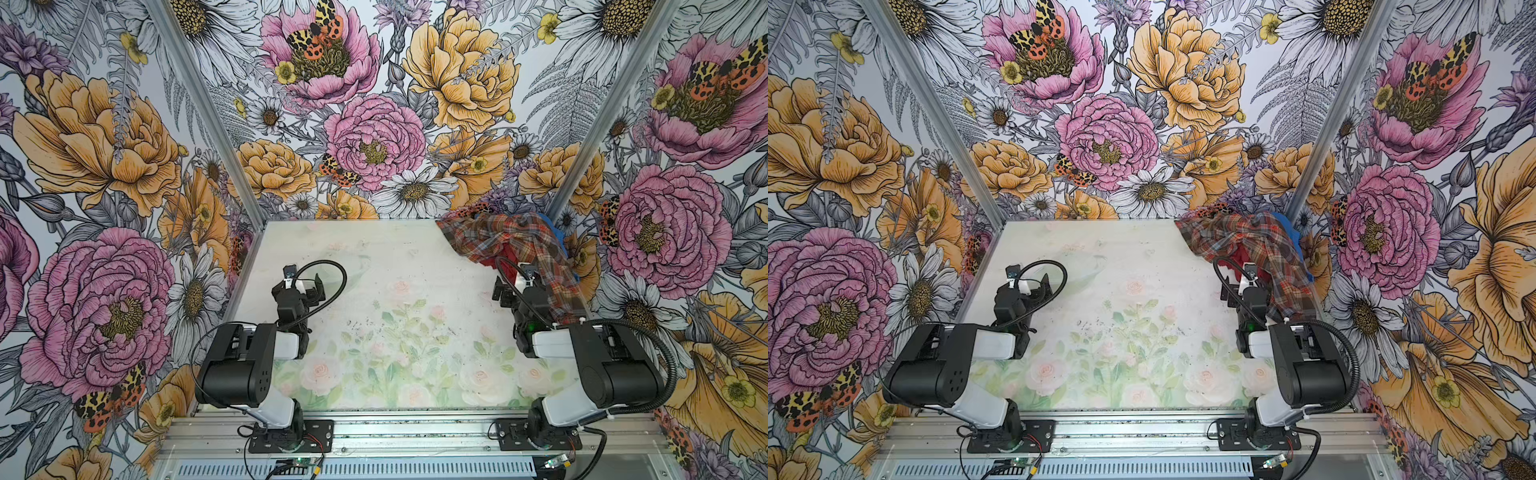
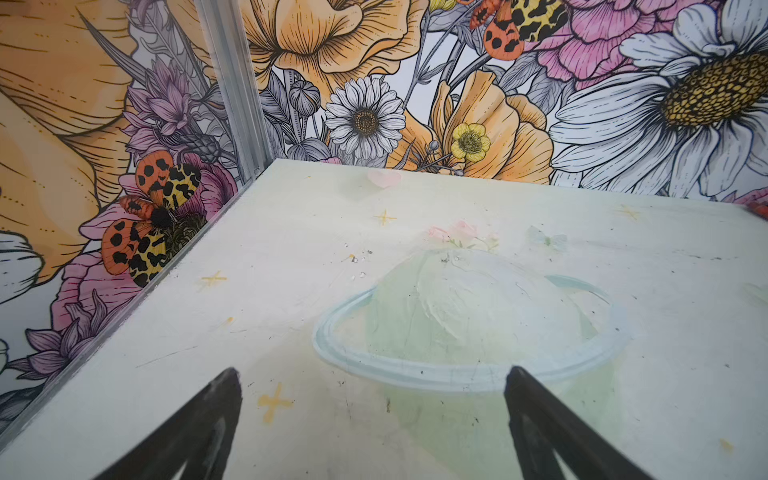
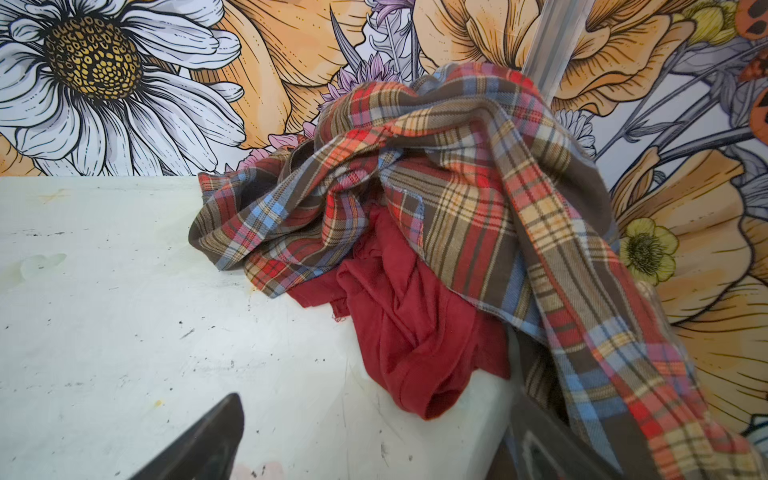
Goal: Pick out a specific cloth from the pile
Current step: 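Reach the right gripper into the plaid and red cloth pile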
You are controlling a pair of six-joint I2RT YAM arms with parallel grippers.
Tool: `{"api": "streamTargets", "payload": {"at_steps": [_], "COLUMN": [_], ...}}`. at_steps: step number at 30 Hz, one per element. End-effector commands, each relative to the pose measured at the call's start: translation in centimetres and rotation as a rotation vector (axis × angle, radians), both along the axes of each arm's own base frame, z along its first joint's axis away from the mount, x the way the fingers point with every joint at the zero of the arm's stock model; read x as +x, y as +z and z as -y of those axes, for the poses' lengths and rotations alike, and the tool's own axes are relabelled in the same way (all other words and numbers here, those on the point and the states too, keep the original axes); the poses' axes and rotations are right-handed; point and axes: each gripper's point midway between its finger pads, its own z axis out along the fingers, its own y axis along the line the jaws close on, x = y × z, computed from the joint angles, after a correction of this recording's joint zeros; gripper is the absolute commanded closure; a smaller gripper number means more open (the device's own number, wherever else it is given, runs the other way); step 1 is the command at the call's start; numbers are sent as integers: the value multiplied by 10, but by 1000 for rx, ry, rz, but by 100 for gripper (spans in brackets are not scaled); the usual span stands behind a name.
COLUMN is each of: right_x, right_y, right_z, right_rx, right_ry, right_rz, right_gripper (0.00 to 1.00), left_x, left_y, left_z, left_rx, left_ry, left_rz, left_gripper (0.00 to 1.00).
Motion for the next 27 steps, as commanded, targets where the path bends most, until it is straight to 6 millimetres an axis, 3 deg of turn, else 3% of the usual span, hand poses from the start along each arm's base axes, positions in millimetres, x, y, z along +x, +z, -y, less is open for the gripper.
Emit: {"api": "streamTargets", "payload": {"at_steps": [1,12,23,27], "right_x": [3,3,4,-5], "right_y": [8,7,8,12], "right_z": [-1,8,8,2], "right_rx": [-3,10,11,-33], "right_ry": [1,-43,-40,-42], "right_rz": [26,23,23,65], "right_gripper": [1,0,0,1], "left_x": [5,5,4,1], "left_y": [9,9,9,11], "left_z": [2,1,3,3], "left_rx": [5,-8,10,23], "left_ry": [-17,-27,-11,9], "left_rz": [22,23,24,39], "left_gripper": [1,1,1,1]}}
